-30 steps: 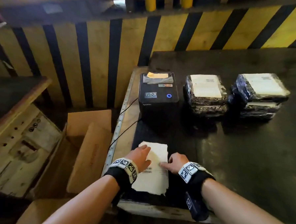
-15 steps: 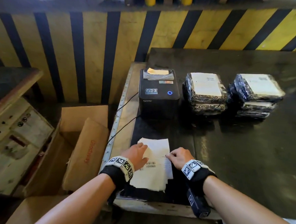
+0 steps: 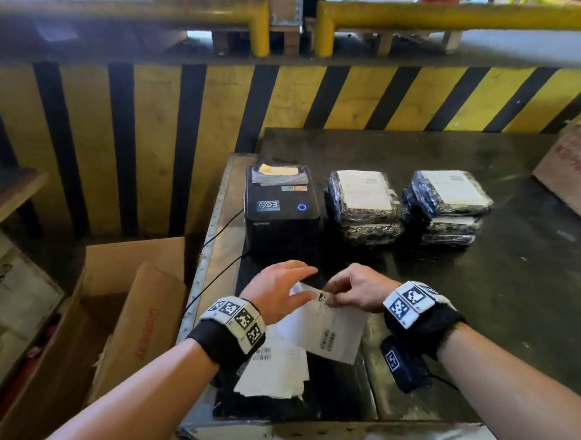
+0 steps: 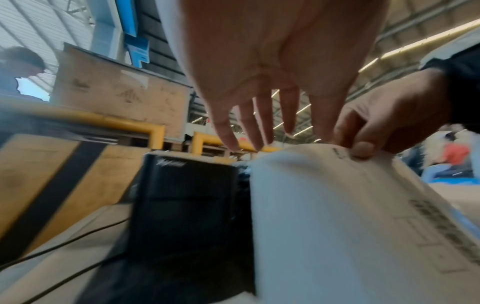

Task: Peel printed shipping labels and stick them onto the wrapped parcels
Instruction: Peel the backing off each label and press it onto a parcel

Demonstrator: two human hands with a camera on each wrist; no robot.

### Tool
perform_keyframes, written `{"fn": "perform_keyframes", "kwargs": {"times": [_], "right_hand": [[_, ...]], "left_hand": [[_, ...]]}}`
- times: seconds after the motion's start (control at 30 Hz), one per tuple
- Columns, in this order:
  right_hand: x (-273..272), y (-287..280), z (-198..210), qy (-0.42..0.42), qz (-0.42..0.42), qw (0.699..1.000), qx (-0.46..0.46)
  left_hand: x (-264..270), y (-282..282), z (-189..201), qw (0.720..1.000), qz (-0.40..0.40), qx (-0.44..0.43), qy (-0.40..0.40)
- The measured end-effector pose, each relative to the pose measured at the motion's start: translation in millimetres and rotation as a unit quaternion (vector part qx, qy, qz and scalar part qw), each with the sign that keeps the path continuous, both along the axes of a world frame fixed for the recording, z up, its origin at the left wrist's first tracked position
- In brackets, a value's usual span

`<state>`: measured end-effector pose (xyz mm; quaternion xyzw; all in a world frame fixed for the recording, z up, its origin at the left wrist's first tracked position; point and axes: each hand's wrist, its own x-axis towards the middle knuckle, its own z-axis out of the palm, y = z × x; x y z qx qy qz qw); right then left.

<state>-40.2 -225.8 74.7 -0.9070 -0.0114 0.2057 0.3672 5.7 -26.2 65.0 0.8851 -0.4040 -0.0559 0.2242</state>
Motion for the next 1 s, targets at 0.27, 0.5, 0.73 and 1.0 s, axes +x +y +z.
{"fn": "perform_keyframes", "kwargs": {"times": [0.27, 0.5, 0.73, 1.0], "right_hand": [[-17, -35, 46, -0.073, -0.065, 0.994, 0.039], [-34, -61, 57, -0.090, -0.121, 0.986, 0.073], [-34, -49, 80, -0.111, -0.083, 0.987, 0.076], [-51, -75, 87, -0.122, -0.112, 0.983, 0.077]], "left_hand": [[-4, -28, 28, 0.998, -0.001, -0.043, 0.046], [-12, -45, 49, 0.984, 0.016, -0.106, 0.139], [-16, -67, 75, 0.982, 0.017, -0.173, 0.067], [-6, -49, 85, 0.955, 0.064, -0.259, 0.131]]}}
